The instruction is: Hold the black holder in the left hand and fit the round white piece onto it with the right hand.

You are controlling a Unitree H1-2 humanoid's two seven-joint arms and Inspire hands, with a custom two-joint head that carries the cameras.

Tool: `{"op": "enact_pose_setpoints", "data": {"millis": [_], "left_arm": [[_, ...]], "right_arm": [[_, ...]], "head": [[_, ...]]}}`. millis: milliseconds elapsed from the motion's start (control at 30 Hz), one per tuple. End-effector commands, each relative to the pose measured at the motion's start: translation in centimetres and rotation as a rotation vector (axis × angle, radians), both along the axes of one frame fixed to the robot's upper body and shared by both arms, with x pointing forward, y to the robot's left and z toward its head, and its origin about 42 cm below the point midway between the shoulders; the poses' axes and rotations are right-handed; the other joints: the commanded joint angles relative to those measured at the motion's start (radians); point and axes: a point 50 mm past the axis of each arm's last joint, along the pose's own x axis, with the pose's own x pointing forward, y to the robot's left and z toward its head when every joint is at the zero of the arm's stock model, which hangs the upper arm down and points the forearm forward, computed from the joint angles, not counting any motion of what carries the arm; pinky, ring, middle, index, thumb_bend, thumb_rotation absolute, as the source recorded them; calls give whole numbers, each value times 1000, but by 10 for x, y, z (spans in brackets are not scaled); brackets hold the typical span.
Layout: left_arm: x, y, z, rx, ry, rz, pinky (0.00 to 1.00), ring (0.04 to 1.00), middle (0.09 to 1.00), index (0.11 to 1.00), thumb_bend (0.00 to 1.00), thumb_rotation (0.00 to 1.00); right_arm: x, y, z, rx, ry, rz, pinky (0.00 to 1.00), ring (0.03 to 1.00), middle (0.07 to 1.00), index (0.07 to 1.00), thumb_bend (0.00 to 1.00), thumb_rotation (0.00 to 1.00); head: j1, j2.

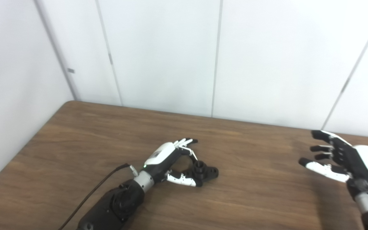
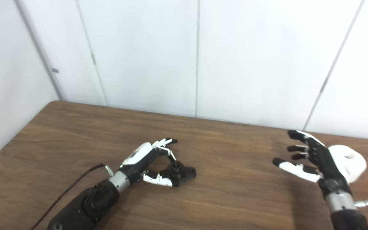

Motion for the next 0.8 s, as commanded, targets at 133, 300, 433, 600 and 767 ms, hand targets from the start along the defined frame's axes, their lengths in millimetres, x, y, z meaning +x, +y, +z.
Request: {"op": "enact_pose_setpoints", "data": {"millis": [133,300,433,600,767], "left_arm": [[-9,-48,-20,53,73,-192,1000,1000,951,480,524,66],[-8,-63,-24,61,75,-243,1000,1000,949,480,525,67],[-6,-70,-27,122,68,-262,1000,1000,949,479,524,67],[-3,-70,-34,322,1,-257,1000,1000,949,480,525,67],[-4,-67,-37,407,-21,-258,1000,1000,947,480,525,64]], "right_arm": [[8,14,27,-7,-130,30,528,654,796,772,689,327],[7,22,30,-2,-140,43,517,651,804,770,688,323],[5,25,35,-11,-151,38,516,651,820,771,676,312],[2,24,38,-14,-152,25,530,656,826,769,670,315],[2,22,40,-16,-154,23,544,659,809,777,665,307]], "head": [[-82,21],[-138,38],[-165,46],[-179,53],[-188,52]]}}
